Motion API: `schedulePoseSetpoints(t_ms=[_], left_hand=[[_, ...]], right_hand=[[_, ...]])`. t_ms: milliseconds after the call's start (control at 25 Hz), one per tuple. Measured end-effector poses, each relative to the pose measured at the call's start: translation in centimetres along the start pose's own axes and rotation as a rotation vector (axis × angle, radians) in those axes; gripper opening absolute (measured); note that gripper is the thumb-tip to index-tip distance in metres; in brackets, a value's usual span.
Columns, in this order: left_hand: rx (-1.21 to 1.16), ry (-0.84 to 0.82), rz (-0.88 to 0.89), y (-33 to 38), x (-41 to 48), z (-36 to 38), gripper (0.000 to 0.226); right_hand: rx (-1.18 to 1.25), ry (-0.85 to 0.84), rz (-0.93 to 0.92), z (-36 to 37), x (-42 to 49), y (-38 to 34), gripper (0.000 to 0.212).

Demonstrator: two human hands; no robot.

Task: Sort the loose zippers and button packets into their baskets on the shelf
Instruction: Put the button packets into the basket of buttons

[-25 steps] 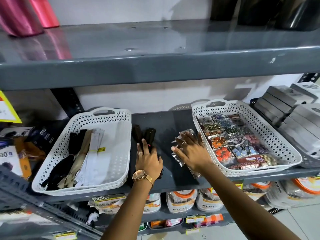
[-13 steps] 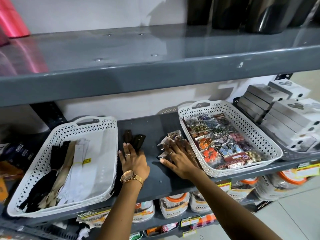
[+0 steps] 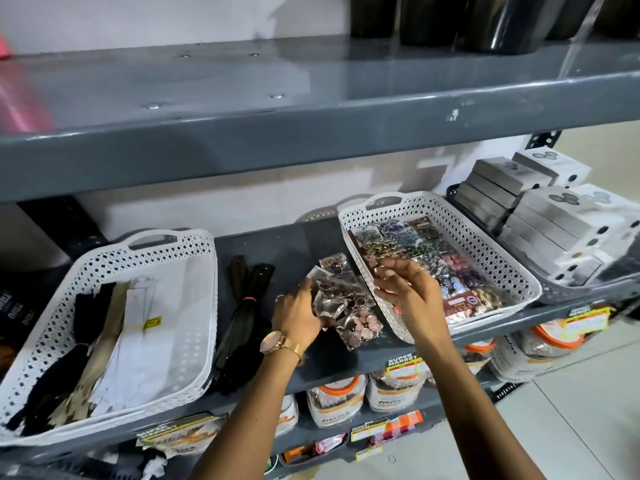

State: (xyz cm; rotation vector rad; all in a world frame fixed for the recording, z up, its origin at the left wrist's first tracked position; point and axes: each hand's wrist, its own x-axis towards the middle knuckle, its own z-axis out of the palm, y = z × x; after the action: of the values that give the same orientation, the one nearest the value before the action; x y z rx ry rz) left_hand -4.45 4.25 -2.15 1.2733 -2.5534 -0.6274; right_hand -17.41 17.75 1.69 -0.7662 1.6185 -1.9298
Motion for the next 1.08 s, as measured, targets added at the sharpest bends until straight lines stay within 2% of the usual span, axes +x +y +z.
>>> schedulePoseSetpoints(t_ms=[120, 240, 320, 400, 480, 560, 680, 760, 840, 960, 1000, 1080], left_hand=[[-0.146, 0.03, -0.097, 0.1, 0.4, -1.4, 0.05], [-0.233, 0.093, -0.041, 1.0, 0.6, -3.9, 0.052], [-0.323, 0.078, 0.01, 2.2, 0.5, -5.6, 0.056], [-0.476, 0.015, 0.058, 3.5, 0.4, -6.7, 0.059], [-0.638, -0.047, 0.081, 4.3, 0.3, -7.2, 0.057], [-0.718, -0.033, 0.074, 4.7, 0.6, -7.2, 0.054], [-0.767, 0.018, 0.055, 5.3, 1.3, -6.5, 0.05], [-0.809, 0.022, 0.026, 5.6, 1.5, -5.9, 0.048], [-0.844, 0.0, 0.008, 5.5, 1.6, -5.5, 0.048], [-0.901, -0.045, 0.045, 4.9, 2.1, -5.5, 0.047], [-0.942, -0.042, 0.054, 4.7, 2.4, -5.3, 0.046], [-1.049, 0.061, -0.039, 4.3, 3.0, -4.6, 0.035]], right_hand=[[-0.125, -0.063, 0.037, -0.4, -0.1, -0.1, 0.015], [-0.291, -0.163, 0.036, 0.5, 0.3, 0.0, 0.024], [-0.339, -0.25, 0.05, 1.4, 0.9, -0.3, 0.032], [-0.285, -0.308, 0.058, 2.3, 1.5, -0.5, 0.022], [-0.202, -0.249, 0.053, 2.5, 2.2, -0.6, 0.014], [-0.119, -0.225, 0.061, 1.9, 3.1, -1.0, 0.014], [0.019, -0.344, 0.206, 1.9, 4.4, -1.2, 0.013], [0.071, -0.346, 0.298, 2.8, 5.0, -1.2, 0.011], [0.145, -0.341, 0.386, 3.6, 5.4, -1.4, 0.021], [0.348, -0.42, 0.5, 2.8, 6.3, -1.2, 0.046], [0.396, -0.434, 0.512, 2.3, 6.4, -1.1, 0.047], [0.442, -0.404, 0.551, 1.5, 6.9, -0.8, 0.034]])
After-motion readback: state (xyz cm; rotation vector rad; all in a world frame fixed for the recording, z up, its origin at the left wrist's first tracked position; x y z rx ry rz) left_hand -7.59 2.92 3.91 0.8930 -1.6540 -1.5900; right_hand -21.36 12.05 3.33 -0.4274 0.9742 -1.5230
